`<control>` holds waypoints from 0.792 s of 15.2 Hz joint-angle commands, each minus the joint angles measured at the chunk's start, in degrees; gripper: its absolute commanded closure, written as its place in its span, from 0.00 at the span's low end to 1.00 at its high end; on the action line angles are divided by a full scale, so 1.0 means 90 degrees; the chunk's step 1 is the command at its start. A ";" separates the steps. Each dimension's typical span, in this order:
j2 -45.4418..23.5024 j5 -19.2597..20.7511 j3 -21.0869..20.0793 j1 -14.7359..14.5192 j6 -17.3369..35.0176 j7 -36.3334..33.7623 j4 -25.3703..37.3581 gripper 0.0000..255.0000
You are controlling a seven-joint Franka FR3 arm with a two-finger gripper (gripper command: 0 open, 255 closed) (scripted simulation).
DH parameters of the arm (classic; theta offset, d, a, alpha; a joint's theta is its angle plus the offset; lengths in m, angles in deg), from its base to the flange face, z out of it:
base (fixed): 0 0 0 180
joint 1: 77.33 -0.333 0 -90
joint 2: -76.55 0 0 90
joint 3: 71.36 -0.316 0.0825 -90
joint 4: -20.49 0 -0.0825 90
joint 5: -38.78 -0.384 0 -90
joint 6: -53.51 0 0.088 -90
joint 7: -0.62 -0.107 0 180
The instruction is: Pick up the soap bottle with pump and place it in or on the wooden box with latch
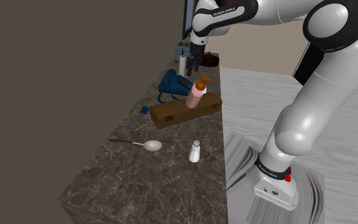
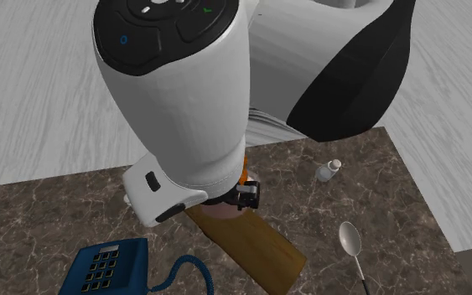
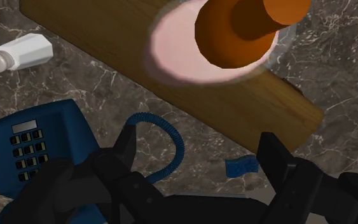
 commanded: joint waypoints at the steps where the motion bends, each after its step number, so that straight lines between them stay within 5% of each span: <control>1: -0.0001 0.0000 -0.0004 -0.0003 -0.0001 -0.0007 0.0001 0.00; 5: 0.0128 0.0035 -0.0018 -0.0004 -0.0797 -0.0033 0.0673 0.00; 12: 0.0128 0.0035 -0.0017 -0.0004 -0.0797 -0.0033 0.0673 0.00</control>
